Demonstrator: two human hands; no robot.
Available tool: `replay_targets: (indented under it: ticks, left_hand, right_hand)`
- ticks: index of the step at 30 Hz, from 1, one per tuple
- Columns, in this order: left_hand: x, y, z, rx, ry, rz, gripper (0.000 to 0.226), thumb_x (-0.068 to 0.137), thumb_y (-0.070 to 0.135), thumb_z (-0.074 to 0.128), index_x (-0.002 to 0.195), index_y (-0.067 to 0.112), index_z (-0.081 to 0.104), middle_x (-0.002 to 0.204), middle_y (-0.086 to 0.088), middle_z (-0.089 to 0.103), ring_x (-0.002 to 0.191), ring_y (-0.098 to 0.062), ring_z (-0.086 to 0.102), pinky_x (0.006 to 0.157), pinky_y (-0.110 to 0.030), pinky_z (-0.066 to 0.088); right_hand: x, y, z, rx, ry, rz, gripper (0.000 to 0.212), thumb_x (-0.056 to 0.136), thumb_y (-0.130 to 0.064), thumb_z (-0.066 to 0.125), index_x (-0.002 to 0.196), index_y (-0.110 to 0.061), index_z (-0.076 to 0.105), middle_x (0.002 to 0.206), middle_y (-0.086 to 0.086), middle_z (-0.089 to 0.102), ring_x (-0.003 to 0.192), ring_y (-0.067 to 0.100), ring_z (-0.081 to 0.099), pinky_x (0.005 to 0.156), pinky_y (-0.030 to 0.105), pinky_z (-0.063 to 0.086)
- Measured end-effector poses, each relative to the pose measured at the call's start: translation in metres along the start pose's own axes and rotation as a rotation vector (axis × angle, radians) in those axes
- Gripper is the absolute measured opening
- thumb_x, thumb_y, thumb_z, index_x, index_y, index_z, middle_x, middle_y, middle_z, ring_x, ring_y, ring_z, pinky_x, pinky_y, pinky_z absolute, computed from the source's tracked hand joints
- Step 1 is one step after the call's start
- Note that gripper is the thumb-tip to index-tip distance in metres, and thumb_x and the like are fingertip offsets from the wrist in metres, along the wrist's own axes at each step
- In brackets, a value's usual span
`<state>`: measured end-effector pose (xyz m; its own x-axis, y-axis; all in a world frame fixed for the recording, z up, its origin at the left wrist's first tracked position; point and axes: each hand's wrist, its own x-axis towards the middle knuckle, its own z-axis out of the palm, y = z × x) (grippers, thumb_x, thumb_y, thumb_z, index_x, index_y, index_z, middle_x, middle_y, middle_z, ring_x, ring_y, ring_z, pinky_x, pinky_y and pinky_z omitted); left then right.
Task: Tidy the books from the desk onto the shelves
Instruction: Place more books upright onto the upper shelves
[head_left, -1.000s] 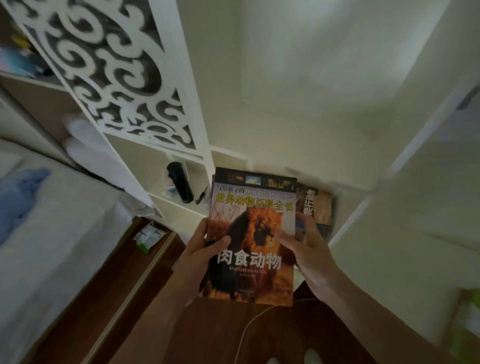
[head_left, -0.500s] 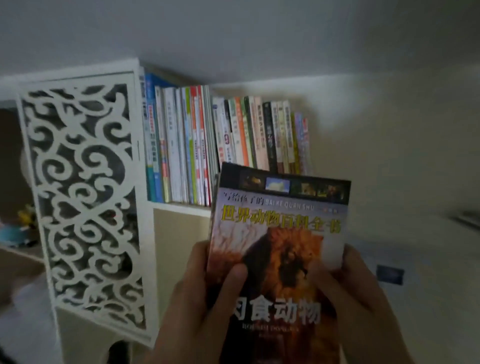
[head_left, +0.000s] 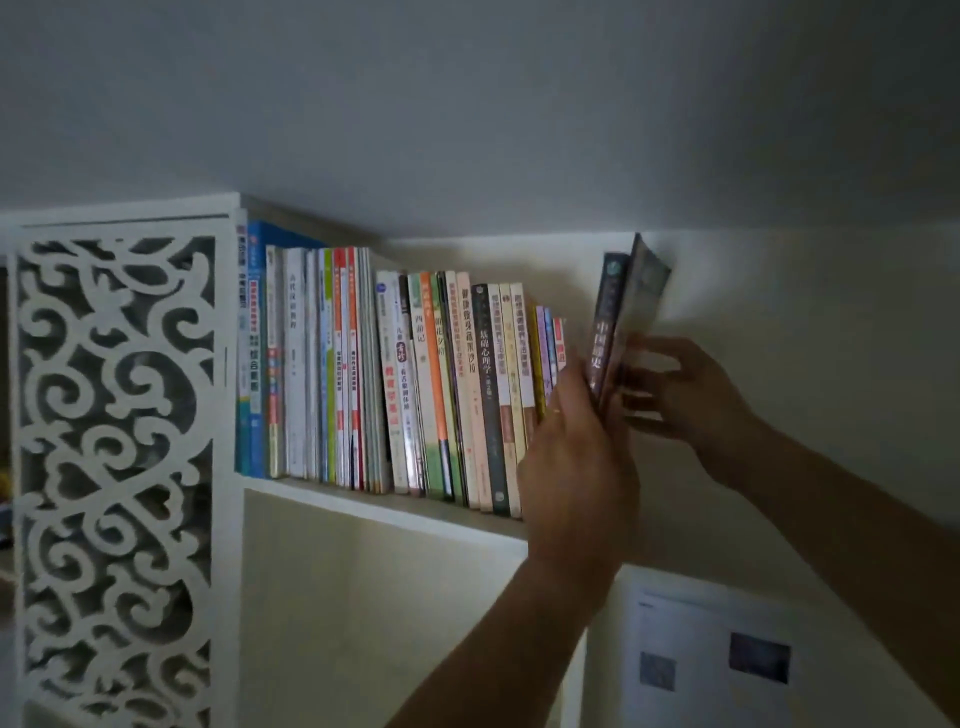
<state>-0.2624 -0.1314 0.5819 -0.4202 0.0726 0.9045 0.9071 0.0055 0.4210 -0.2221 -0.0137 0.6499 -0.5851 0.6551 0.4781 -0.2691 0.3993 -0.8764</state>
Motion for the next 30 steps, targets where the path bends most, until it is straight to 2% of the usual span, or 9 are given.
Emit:
replay_targets:
  ticks: [4,8,10,13,18,21,25,27,30]
  left_hand:
    - [-0.01,-0.011,0.009,0.152,-0.087,0.006,0.029,0.107,0.042,0.039,0.129,0.022,0.038,0.098,0.004,0.07,0.074,-0.012,0.071,0.055,-0.016,0.047]
    - [-0.01,-0.02,0.007,0.403,-0.176,0.062,0.034,0.1,0.049,0.048,0.118,0.021,0.044,0.074,0.006,0.068,0.051,-0.009,0.065,0.04,-0.022,0.043]
    - [-0.006,-0.023,0.003,0.508,-0.183,0.072,0.037,0.096,0.053,0.052,0.108,0.018,0.052,0.054,0.005,0.06,0.035,-0.01,0.055,0.033,-0.023,0.035]
    - [-0.003,-0.028,0.002,0.619,-0.135,0.082,0.04,0.097,0.054,0.045,0.103,0.015,0.056,0.045,0.002,0.054,0.029,-0.014,0.049,0.036,-0.023,0.028]
    - [-0.004,-0.028,0.008,0.605,-0.168,0.023,0.045,0.087,0.046,0.069,0.116,0.011,0.062,0.045,0.002,0.056,0.03,-0.014,0.051,0.032,-0.026,0.035]
    - [-0.003,-0.031,0.008,0.585,-0.137,0.015,0.047,0.091,0.047,0.055,0.115,0.009,0.065,0.044,0.001,0.056,0.03,-0.014,0.052,0.031,-0.026,0.036]
    - [-0.01,-0.039,0.007,0.458,-0.228,0.001,0.046,0.097,0.053,0.046,0.104,0.015,0.07,0.059,0.005,0.063,0.039,-0.011,0.055,0.036,-0.024,0.04]
    - [-0.018,-0.047,0.007,0.412,-0.26,0.013,0.045,0.101,0.051,0.043,0.114,0.02,0.073,0.081,0.005,0.073,0.053,-0.01,0.063,0.044,-0.022,0.043]
    - [-0.025,-0.057,0.003,0.156,-0.321,0.026,0.048,0.104,0.061,0.031,0.132,0.034,0.06,0.1,0.009,0.078,0.071,-0.005,0.073,0.06,-0.021,0.06]
  right_hand:
    - [0.013,0.022,-0.003,-0.103,-0.072,0.105,0.033,0.094,-0.027,0.068,0.125,-0.022,0.06,0.104,0.006,0.076,0.089,0.021,0.075,0.064,0.028,0.055]
    - [0.016,0.04,0.014,-0.172,-0.149,0.149,0.013,0.097,-0.019,0.057,0.107,-0.021,0.065,0.087,0.003,0.071,0.066,0.011,0.066,0.055,0.021,0.049]
    - [0.019,0.054,0.018,-0.225,-0.086,0.093,0.018,0.091,-0.038,0.061,0.105,-0.028,0.067,0.092,0.002,0.074,0.077,0.013,0.07,0.07,0.03,0.056]
    - [0.026,0.08,0.004,-0.345,-0.138,0.019,0.042,0.079,-0.07,0.057,0.114,-0.046,0.063,0.107,-0.002,0.074,0.098,0.02,0.072,0.09,0.048,0.056]
    - [0.011,0.061,0.003,-0.206,-0.131,0.066,0.037,0.089,-0.033,0.072,0.124,-0.023,0.062,0.097,0.01,0.075,0.086,0.025,0.075,0.085,0.044,0.059]
    - [-0.002,0.05,0.004,-0.069,-0.177,0.042,0.031,0.089,-0.024,0.072,0.119,-0.019,0.069,0.102,0.008,0.077,0.094,0.023,0.075,0.094,0.046,0.057]
    - [-0.023,0.029,0.009,-0.095,-0.216,-0.207,0.024,0.08,-0.044,0.074,0.104,-0.041,0.076,0.106,-0.011,0.076,0.098,0.005,0.072,0.086,0.025,0.055]
    - [-0.032,0.026,0.009,-0.19,-0.265,-0.256,0.05,0.069,-0.059,0.084,0.115,-0.052,0.067,0.113,-0.022,0.072,0.101,-0.002,0.069,0.086,0.025,0.054]
    - [-0.036,0.034,0.003,-0.31,-0.249,-0.315,0.078,0.065,-0.059,0.085,0.136,-0.045,0.055,0.123,-0.026,0.067,0.111,-0.004,0.064,0.094,0.031,0.056]
